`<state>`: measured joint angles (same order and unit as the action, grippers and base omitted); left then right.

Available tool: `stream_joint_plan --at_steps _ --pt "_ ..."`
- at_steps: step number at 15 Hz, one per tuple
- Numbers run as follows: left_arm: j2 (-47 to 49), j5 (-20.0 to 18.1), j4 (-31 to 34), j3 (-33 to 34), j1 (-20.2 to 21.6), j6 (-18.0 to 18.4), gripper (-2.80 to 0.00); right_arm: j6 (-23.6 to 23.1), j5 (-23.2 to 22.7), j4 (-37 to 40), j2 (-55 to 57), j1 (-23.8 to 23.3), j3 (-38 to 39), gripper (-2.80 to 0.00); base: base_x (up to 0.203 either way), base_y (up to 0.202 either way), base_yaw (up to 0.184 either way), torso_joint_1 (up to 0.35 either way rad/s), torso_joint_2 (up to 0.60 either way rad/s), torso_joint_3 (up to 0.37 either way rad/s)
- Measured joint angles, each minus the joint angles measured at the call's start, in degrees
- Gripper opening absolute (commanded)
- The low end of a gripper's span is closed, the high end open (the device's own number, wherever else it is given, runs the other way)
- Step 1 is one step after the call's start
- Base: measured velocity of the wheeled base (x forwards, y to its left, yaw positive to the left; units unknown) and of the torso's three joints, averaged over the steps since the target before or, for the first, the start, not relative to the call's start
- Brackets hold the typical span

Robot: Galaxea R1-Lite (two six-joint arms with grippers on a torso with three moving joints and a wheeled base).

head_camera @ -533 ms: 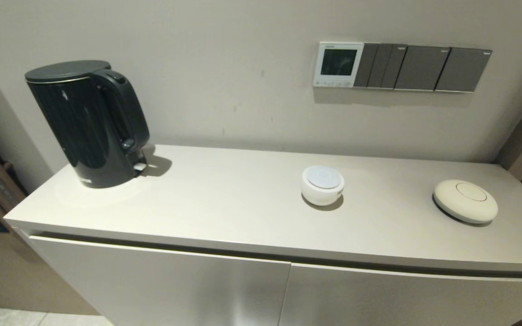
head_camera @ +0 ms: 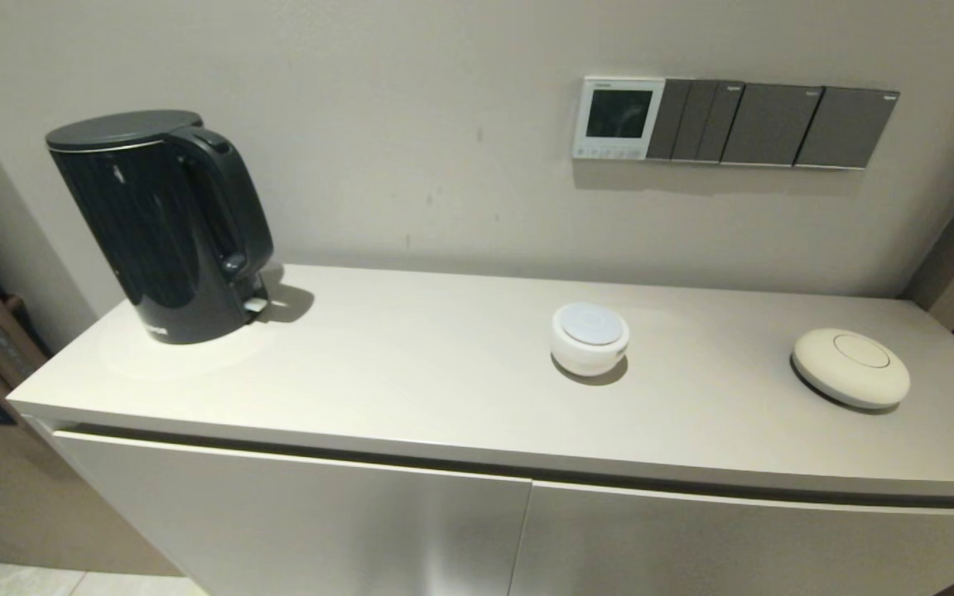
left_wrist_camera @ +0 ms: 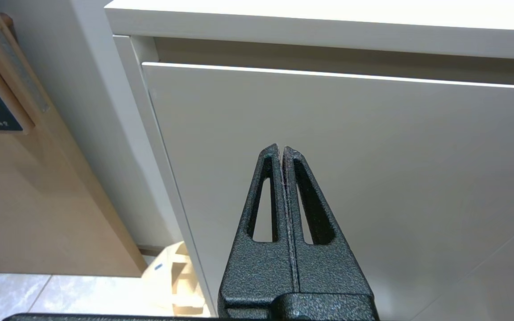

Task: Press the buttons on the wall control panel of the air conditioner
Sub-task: Turn on the central air conditioner

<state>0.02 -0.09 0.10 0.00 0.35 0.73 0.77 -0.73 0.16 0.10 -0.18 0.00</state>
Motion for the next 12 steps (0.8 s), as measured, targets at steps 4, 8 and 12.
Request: stream_joint_plan --at_steps 4,8,12 --pt "0.0 0.0 0.0 0.0 0.0 0.0 -2.8 0.0 0.0 0.0 0.0 0.0 0.0 -2.8 0.0 0.0 0.0 0.0 0.0 0.0" --pt "0.0 0.0 0.0 0.0 0.0 0.0 -2.8 0.0 0.1 -0.2 2.0 0.0 0.0 -2.8 0.0 0.0 0.0 0.0 0.0 0.0" --pt "0.0 0.0 0.0 0.0 0.0 0.0 -2.8 0.2 0.3 -10.9 9.4 -0.4 0.0 -2.8 0.0 0.0 0.0 0.0 0.0 0.0"
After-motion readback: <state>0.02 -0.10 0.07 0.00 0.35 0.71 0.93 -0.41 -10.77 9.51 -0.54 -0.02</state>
